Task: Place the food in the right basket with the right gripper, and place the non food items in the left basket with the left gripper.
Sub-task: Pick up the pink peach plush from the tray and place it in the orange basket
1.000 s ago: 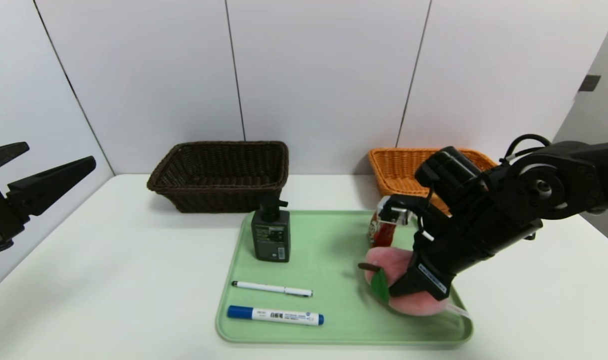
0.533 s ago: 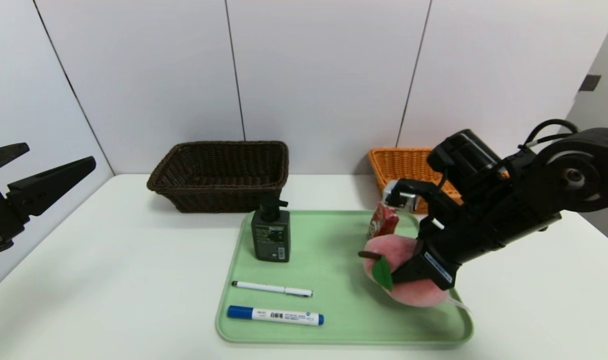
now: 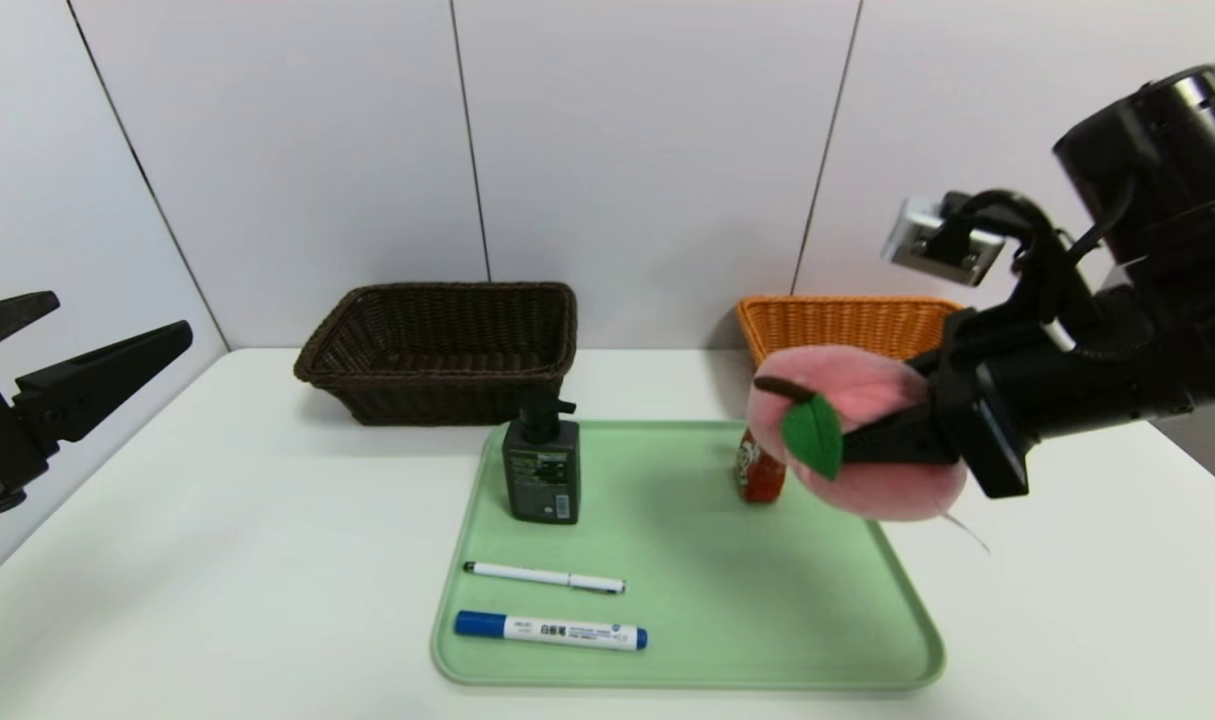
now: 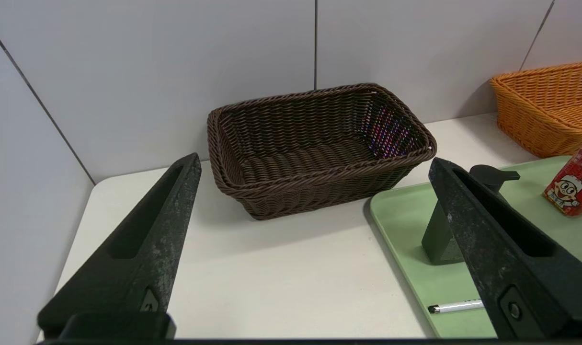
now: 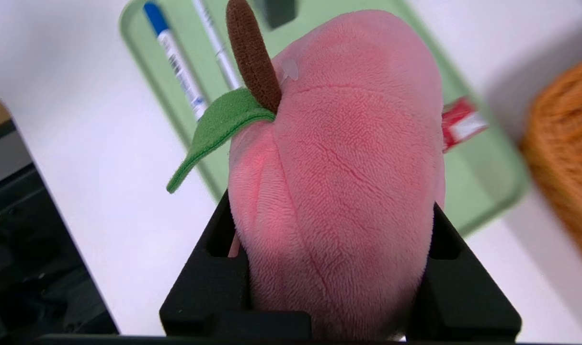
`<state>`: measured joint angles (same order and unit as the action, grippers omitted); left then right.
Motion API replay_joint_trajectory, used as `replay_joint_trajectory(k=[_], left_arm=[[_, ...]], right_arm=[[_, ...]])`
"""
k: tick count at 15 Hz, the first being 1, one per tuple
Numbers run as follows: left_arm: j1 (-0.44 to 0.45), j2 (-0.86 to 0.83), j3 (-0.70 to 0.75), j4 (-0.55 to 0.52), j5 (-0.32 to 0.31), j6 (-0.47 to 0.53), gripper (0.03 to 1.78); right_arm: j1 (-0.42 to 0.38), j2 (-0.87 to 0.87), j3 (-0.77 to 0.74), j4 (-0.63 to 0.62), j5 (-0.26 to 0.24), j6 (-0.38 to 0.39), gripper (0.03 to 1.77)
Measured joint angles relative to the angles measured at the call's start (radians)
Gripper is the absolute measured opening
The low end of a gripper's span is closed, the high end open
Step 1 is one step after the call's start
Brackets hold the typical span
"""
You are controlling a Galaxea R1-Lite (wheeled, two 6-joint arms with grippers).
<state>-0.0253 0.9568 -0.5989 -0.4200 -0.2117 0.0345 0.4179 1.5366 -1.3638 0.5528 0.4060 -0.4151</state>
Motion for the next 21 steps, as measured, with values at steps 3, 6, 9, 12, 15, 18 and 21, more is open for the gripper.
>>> replay_joint_trajectory(k=[3,6,9,12,15,18,21], left_arm=[[0.0,-0.008,0.001,0.003,0.0,-0.001,1.69],[0.0,-0.019,0.006,0.003,0.0,0.0,1.69],[0.0,-0.027,0.008,0.003,0.0,-0.001,1.69],[0.001,-0.033,0.011,0.003,0.001,-0.001,1.69],[0.0,-0.038,0.024,0.003,0.001,-0.001,1.69],[0.0,-0.042,0.03,0.003,0.001,-0.001,1.69],[0.001,-0.047,0.04,0.003,0.001,-0.001,1.69]], right_arm=[[-0.126,0.003,-0.114,-0.001,0.003,0.014,0.77],[-0.259,0.058,-0.224,-0.008,0.001,0.034,0.77],[-0.346,0.137,-0.269,-0.117,-0.012,0.059,0.77],[-0.39,0.226,-0.276,-0.256,-0.076,0.082,0.77],[-0.416,0.315,-0.268,-0.346,-0.156,0.086,0.77],[-0.459,0.387,-0.264,-0.391,-0.174,0.086,0.77],[-0.503,0.453,-0.271,-0.428,-0.174,0.088,0.77]])
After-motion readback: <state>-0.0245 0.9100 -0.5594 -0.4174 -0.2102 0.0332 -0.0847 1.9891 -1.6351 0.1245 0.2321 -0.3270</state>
